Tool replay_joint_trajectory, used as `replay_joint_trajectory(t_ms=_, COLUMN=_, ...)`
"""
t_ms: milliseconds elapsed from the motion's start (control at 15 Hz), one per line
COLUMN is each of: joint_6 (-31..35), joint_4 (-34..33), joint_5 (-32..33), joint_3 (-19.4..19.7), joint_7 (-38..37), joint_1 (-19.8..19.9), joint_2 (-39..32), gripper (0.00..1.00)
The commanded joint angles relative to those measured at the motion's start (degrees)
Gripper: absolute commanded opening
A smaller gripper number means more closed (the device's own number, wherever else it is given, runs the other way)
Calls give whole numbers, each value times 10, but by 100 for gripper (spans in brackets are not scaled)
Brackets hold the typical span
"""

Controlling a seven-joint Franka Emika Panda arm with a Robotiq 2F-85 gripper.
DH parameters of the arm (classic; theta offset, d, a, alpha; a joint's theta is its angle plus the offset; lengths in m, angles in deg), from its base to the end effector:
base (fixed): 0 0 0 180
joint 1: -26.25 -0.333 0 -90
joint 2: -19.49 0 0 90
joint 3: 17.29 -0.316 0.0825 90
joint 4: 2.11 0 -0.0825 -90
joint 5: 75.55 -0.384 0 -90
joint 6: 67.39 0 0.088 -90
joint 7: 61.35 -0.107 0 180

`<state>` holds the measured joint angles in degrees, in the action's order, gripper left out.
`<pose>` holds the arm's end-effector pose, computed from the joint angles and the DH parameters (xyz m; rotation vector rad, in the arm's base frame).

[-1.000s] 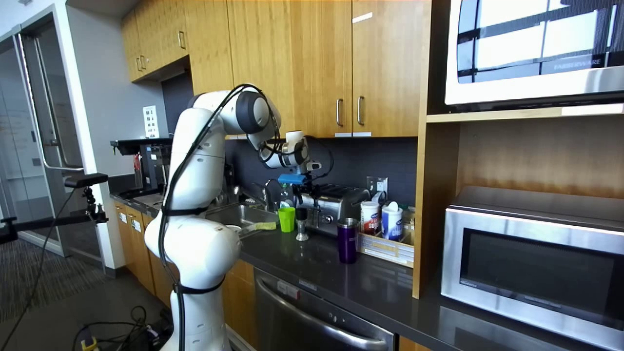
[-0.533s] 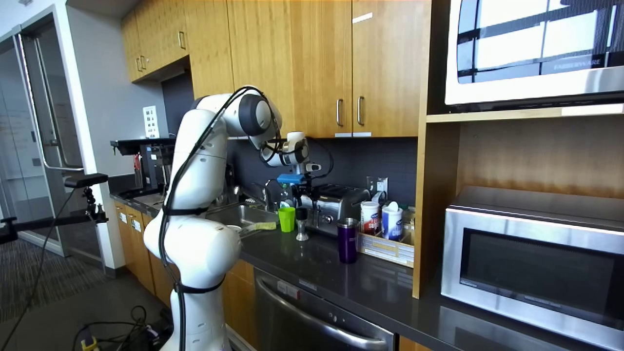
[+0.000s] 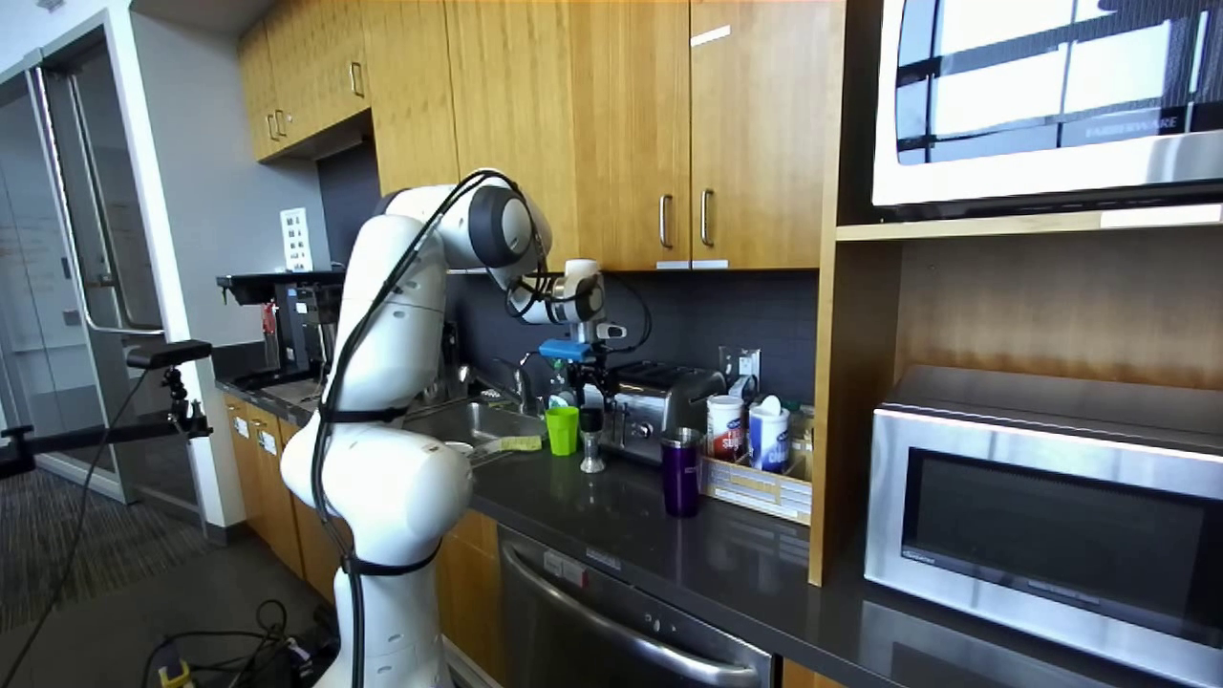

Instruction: Put the container with a black lid in the wooden seasoning rack on the right

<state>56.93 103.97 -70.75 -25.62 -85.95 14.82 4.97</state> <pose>0.5922 0.2039 0.3943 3.1322 -0.0711 0.1194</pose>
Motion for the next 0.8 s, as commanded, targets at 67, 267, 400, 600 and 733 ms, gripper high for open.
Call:
replay_joint_trajectory(t_ms=67, joint_6=-16, joint_4=-14, joint_5=-25, joint_3=4, joint_7=1, joint_1=-7, joint_2=-9, gripper=100)
replay_joint_trajectory(t_ms=267, joint_6=-11, joint_4=-10, joint_5=-29, joint_3=5, joint_7=2, joint_1=-8, joint_2=-12, gripper=100)
replay_joint_trajectory(t_ms=400, joint_6=-4, joint_4=-9, joint_5=-24, joint_3=7, joint_7=3, joint_1=-8, joint_2=-16, gripper=100)
replay_joint_trajectory(t_ms=600, joint_6=-6, joint_4=-9, joint_5=-25, joint_3=8, joint_7=3, joint_1=-8, joint_2=-21, gripper=100)
replay_joint_trajectory(t_ms=733, joint_6=-5, joint_4=-8, joint_5=-26, joint_3=8, joint_7=2, joint_1=-9, joint_2=-24, gripper=100)
